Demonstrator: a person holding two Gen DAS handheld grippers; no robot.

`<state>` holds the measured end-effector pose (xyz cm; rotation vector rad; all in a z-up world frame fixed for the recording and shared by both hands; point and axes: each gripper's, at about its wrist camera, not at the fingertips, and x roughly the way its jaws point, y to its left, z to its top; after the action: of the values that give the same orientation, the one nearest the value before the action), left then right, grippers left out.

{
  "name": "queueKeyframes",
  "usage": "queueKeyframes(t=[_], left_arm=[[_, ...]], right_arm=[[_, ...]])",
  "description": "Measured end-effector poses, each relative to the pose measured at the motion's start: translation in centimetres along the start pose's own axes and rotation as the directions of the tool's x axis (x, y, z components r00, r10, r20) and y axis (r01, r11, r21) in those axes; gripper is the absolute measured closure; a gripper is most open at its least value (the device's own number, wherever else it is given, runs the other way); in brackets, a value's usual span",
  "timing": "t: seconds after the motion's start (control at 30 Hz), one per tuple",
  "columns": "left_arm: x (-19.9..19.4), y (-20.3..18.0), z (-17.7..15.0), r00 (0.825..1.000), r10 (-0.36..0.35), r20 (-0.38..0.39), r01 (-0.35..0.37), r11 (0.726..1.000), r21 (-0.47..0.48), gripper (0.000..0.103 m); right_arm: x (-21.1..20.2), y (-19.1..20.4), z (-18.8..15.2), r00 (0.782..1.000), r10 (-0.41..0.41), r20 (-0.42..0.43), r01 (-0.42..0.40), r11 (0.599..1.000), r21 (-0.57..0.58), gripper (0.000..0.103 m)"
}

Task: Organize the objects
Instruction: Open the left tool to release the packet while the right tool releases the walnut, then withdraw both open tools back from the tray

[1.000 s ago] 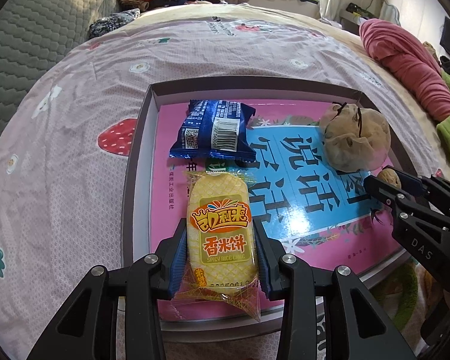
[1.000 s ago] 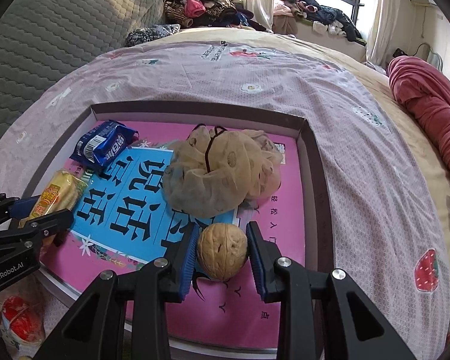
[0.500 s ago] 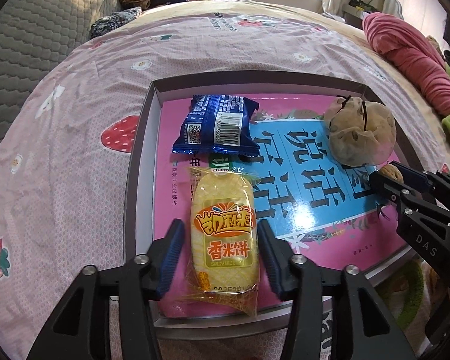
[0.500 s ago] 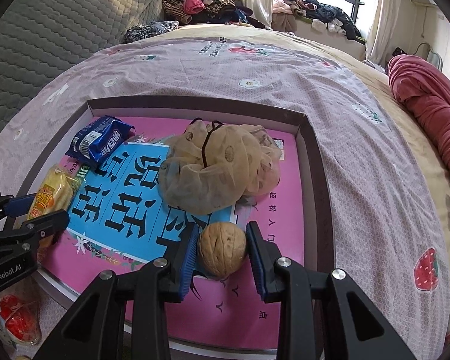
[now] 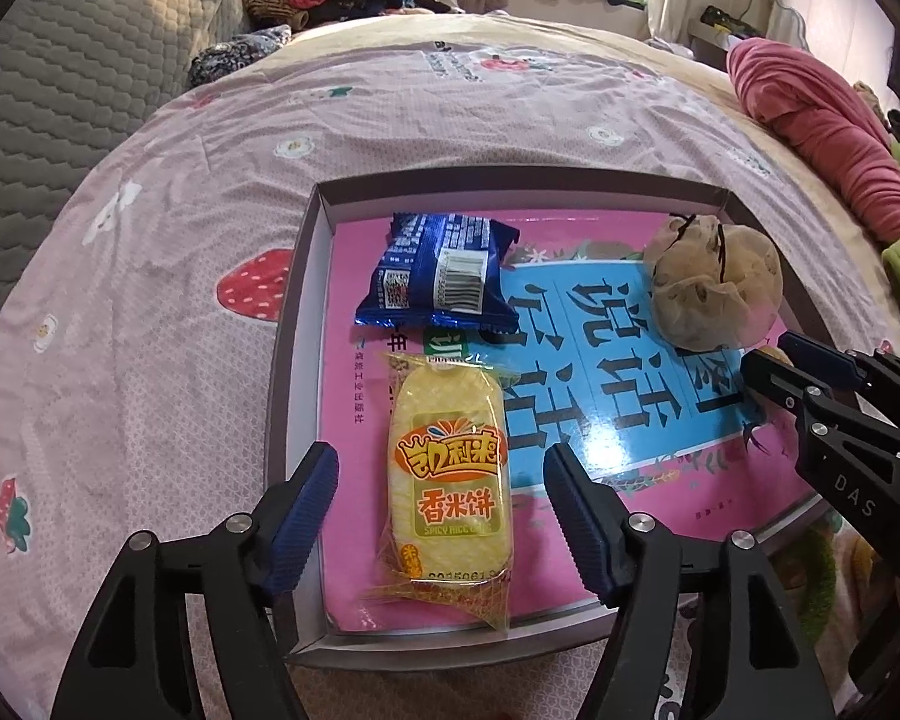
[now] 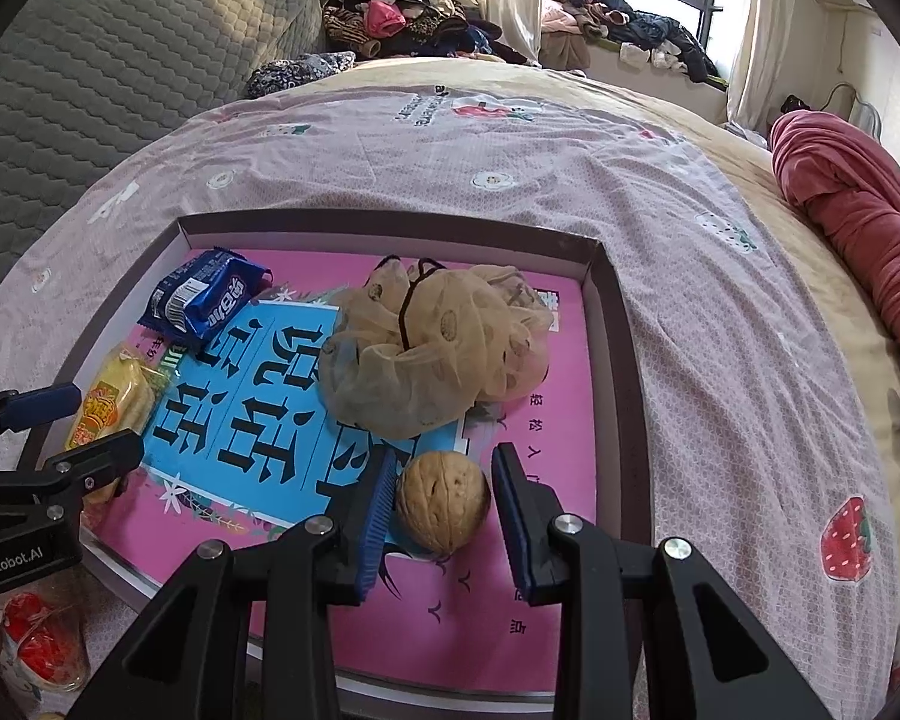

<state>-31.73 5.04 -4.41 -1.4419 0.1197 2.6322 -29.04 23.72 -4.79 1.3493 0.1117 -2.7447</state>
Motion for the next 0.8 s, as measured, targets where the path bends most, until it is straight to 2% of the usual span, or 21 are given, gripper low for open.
queueKeyframes(t=[0.2,0.33,0.57,0.67,0.8], left_arm=[[-0.6,0.1,0.1,1.0,-0.013,0.02,0.013,1.0,-0.016,0.028],[-1.4,-0.1,0.2,0.999,-0.003,0.054,0.004,1.0,-0.017,0.028],[-2.5,0.2,0.5,0.997,-0.013,0.076,0.015,1.0,-0.027,0.026],[-3.1,0.3,0.5,0.996,-0.018,0.089,0.02,0.999,-0.029,0.026],[-4.0,0.4,0.6,0.994,-0.019,0.11,0.023,0.999,-0.033,0.026]], right_arm=[[-0.5,0.0,0.2,1.0,-0.003,0.014,0.003,1.0,0.003,0.064],[-1.2,-0.1,0.4,0.999,-0.002,0.033,0.001,1.0,0.01,0.054],[-2.7,0.0,0.7,0.997,-0.022,0.072,0.021,1.0,0.018,0.042],[-3.9,0.1,0.9,0.994,-0.028,0.103,0.026,0.999,0.021,0.04],[-5.9,0.4,1.2,0.988,-0.041,0.152,0.039,0.999,0.019,0.03]])
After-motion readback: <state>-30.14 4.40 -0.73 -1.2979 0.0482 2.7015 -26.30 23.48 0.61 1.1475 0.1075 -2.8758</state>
